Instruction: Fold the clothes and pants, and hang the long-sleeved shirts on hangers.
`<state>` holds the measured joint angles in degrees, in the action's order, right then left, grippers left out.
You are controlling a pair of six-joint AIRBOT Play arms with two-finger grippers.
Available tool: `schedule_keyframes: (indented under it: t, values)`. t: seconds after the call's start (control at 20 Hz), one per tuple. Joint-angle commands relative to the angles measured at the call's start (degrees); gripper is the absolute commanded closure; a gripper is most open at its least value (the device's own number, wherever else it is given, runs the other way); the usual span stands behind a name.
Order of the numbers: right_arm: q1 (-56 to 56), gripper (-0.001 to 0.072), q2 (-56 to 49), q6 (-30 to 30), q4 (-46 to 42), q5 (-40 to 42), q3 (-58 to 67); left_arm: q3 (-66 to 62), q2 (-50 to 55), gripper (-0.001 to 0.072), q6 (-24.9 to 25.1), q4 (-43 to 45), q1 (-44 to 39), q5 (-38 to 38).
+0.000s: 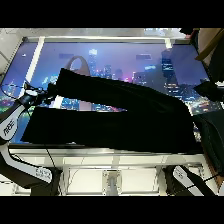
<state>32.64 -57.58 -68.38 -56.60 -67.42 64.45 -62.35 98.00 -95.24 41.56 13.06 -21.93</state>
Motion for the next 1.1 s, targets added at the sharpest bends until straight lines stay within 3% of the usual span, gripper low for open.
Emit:
schedule_keyframes:
  t: [0.0, 0.1, 0.25, 0.35, 0.6, 0.8, 0.9, 1.05]
  values:
    - [-0.07, 0.0271, -0.02, -0.11, -0.02, -1.36, 0.07, -1.38, 0.70, 0.0703, 0.31, -0.07, -0.28, 0.33]
    - [-0.07, 0.0271, -0.02, -0.11, -2.23, -1.40, 0.07, -1.84, -0.76, 0.0704, 0.92, -0.04, 0.85, 0.33]
    - [-0.07, 0.0271, -0.02, -0.15, -9.38, -2.27, 0.00, -1.84, -5.92, 0.0704, 5.73, 0.52, 5.20, 0.02]
    - [-0.07, 0.0271, -0.09, -0.22, -11.21, -1.79, -0.85, -1.81, -9.75, 0.0704, 5.68, 3.78, 9.57, -2.47]
    - [-0.59, 0.0271, -4.87, -2.95, -5.95, 5.75, -8.13, -1.81, -13.38, 0.0704, 5.68, 11.61, 16.98, -13.14]
    - [-6.34, 0.0271, -15.85, -3.23, -4.72, 12.70, -9.18, -1.79, -13.33, 0.0704, 5.68, 11.58, 17.51, -13.27]
    - [-8.09, 0.0271, -21.62, -7.15, -4.79, 18.78, -8.70, -1.79, -13.35, 0.0704, 5.68, 11.58, 17.46, -13.57]
    - [-6.36, 0.0271, -26.95, -10.88, -5.11, 20.13, -6.91, -1.79, -13.35, 0.0704, 5.68, 11.61, 17.46, -13.77]
